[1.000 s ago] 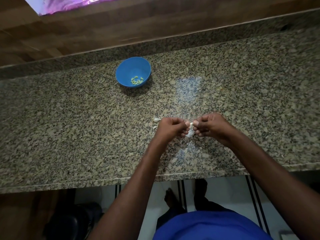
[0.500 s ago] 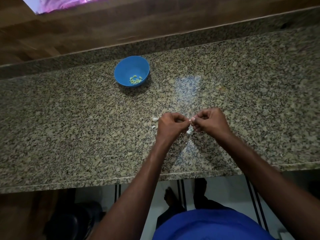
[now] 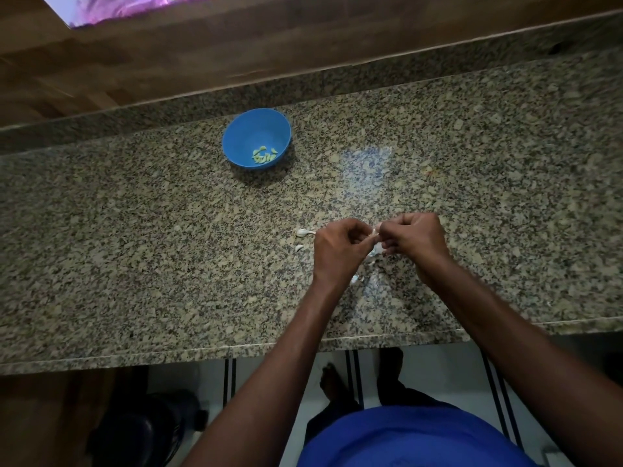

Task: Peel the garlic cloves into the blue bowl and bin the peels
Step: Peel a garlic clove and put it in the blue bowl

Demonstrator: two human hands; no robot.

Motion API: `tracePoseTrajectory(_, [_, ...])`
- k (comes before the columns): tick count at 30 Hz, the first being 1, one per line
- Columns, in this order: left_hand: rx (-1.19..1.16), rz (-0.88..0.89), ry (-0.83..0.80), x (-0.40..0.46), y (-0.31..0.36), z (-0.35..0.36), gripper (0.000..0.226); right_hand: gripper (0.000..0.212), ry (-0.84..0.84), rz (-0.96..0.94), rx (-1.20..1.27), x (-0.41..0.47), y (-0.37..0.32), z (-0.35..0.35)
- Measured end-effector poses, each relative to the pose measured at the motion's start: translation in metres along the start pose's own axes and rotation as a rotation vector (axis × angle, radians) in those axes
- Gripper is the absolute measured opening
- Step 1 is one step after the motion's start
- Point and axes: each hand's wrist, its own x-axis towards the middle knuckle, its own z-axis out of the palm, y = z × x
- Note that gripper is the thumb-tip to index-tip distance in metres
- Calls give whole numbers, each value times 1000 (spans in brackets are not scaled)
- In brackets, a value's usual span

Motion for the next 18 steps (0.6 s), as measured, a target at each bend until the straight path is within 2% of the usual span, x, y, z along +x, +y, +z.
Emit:
tracePoseTrajectory(7, [26, -31, 23, 2, -3, 1, 5, 20, -54, -6, 3, 0, 2, -2])
tracePoseTrajectory(12, [-279, -247, -30, 8, -9, -3, 10, 16, -97, -47, 32, -6, -1, -5])
tracePoseTrajectory(18, [-530, -427, -88, 10, -13, -4, 9, 17, -215, -49, 58, -4, -5, -11])
